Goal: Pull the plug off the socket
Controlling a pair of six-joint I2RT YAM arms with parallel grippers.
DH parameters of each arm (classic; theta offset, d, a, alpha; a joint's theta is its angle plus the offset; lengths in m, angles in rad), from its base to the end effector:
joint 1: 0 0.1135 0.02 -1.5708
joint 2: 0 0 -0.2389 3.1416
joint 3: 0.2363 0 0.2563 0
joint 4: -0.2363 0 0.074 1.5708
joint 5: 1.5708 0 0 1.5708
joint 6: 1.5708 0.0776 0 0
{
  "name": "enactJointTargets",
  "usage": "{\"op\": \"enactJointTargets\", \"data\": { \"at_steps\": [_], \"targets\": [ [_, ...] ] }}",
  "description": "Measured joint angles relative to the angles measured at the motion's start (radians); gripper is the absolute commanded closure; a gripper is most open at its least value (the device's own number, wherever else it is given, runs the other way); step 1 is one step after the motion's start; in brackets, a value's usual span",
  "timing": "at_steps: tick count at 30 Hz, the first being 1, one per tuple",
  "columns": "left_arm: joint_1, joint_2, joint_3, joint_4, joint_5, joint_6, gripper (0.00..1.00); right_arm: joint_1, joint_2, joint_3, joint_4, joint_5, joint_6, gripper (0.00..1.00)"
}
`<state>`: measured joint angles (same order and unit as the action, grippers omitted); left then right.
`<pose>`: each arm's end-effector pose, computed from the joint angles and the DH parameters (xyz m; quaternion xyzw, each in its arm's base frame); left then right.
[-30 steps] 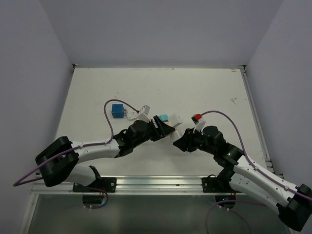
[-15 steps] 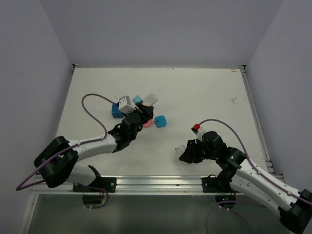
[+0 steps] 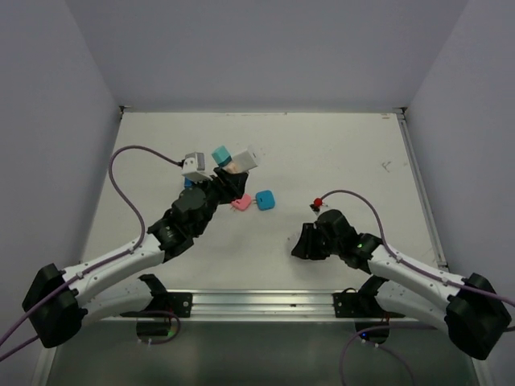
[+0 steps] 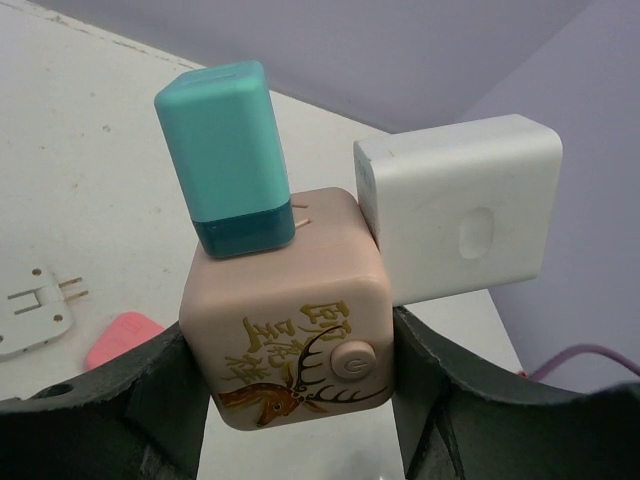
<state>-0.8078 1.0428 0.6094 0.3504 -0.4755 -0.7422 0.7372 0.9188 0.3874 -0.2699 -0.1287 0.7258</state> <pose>0.2285 -0.1876 0.2578 -0.1359 0.7200 -0.3367 0.5914 0.1601 0.1588 0.1204 -0.0294 0.9248 0.2946 0.2389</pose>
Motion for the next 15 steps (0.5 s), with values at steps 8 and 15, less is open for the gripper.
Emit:
{"op": "enactJointTargets", "data": {
  "at_steps": [8, 15],
  "targets": [
    [0.0, -0.212, 0.0, -0.26, 0.13, 0.153, 1.0, -0.091, 0.279, 0.034, 0.26, 0.005, 0.048, 0.92],
    [0.0, -0.395, -0.051, -0.408, 0.234, 0.271, 1.0, -0.099, 0.526, 0.16, 0.428, -0.02, 0.068, 0.59]
  ]
}}
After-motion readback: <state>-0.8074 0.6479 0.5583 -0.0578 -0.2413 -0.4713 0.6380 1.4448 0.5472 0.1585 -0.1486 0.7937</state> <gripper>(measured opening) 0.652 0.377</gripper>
